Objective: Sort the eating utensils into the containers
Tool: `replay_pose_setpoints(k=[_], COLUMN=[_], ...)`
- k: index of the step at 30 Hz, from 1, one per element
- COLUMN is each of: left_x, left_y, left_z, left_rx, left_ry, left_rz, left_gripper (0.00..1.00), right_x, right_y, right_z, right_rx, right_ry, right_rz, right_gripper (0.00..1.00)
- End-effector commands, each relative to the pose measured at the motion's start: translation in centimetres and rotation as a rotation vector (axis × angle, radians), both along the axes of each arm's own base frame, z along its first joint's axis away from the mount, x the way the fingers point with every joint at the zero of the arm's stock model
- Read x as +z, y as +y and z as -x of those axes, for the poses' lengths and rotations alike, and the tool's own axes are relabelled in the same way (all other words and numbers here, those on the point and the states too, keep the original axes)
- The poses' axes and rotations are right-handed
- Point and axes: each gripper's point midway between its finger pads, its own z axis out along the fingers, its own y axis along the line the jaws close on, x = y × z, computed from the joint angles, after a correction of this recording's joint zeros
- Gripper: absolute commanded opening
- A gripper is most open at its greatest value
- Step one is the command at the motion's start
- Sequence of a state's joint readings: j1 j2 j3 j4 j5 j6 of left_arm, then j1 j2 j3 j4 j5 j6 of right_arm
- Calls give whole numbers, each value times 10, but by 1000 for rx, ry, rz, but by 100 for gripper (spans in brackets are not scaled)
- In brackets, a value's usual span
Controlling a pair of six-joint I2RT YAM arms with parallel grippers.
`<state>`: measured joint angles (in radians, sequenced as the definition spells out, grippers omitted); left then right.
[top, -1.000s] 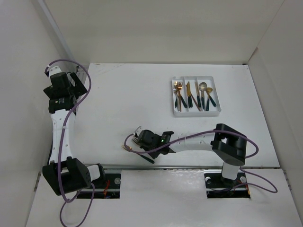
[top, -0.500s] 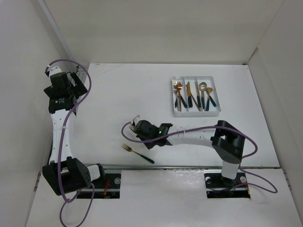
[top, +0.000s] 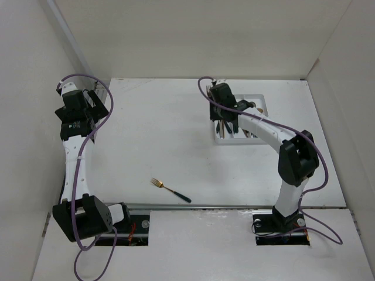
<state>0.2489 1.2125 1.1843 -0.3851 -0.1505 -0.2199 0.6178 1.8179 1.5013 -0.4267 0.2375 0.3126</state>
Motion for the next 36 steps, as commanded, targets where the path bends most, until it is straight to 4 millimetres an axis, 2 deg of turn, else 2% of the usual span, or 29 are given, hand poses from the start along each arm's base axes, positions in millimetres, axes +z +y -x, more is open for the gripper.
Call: replay_pose_setpoints(k=[1,2,3,5,8,10,11,12,13,15,16,18,19,20,21,22,23,24,27,28,30,31,32,35,36], left_x=[6,6,3,3,1,5,2,2,2,-1,-1,3,3,3,3,3,3,-1,-1,2,2,2,-2,1,1], left_y=[1,1,3,3,4,6,6,6,6,6,6,7,7,7,7,7,7,6,6,6,6,6,6,4,4], left_z=[-2,-2,-3,-3,-5,-6,-7,-7,-7,-8,-8,-9,-9,-9,-9,-9,-9,-8,-8,-7,-7,-7,-6,-5,-5], left_rx=[4,4,11,12,7,15,15,15,15,15,15,15,15,15,15,15,15,15,15,15,15,15,15,7,7], left_ry=[-35,-35,-25,-25,-22,-29,-20,-20,-20,-12,-11,-20,-20,-20,-20,-20,-20,-12,-11,-20,-20,-20,-12,-22,-22], left_rz=[0,0,-3,-3,-10,-16,-14,-14,-14,-12,-12,-14,-14,-14,-14,-14,-14,-12,-12,-14,-14,-14,-12,-10,-10], left_gripper=[100,100,100,100,100,100,100,100,100,100,100,100,100,100,100,100,100,100,100,100,100,100,100,100,100], right_x=[10,-4,-6,-18,-33,-51,-51,-60,-62,-63,-52,-39,-17,-8,-7,-2,12,10,-20,-36,-47,-54,-64,-67,-67], right_y=[-17,-23,-35,-45,-52,-62,-62,-70,-70,-71,-72,-50,-43,-32,-9,4,18,52,76,86,94,105,105,116,119], right_z=[-37,-42,-51,-56,-60,-58,-58,-57,-57,-54,-55,-45,-43,-36,-14,-1,14,45,106,136,168,193,208,242,248], right_rx=[-75,-86,-103,-125,-140,-151,-151,-178,-179,-179,-166,-77,-18,23,96,151,237,379,552,608,633,696,716,758,760], right_ry=[-21,6,15,35,56,103,103,123,122,122,100,58,-9,-43,-61,-75,-112,-100,3,45,84,109,142,170,168], right_rz=[-47,-39,-54,-42,-14,28,29,44,43,43,44,68,107,131,170,184,183,151,177,196,199,191,195,172,173], right_gripper=[0,0,0,0,0,0,5,10,26,43,46,51,51,53,55,55,55,56,62,86,88,88,88,88,88])
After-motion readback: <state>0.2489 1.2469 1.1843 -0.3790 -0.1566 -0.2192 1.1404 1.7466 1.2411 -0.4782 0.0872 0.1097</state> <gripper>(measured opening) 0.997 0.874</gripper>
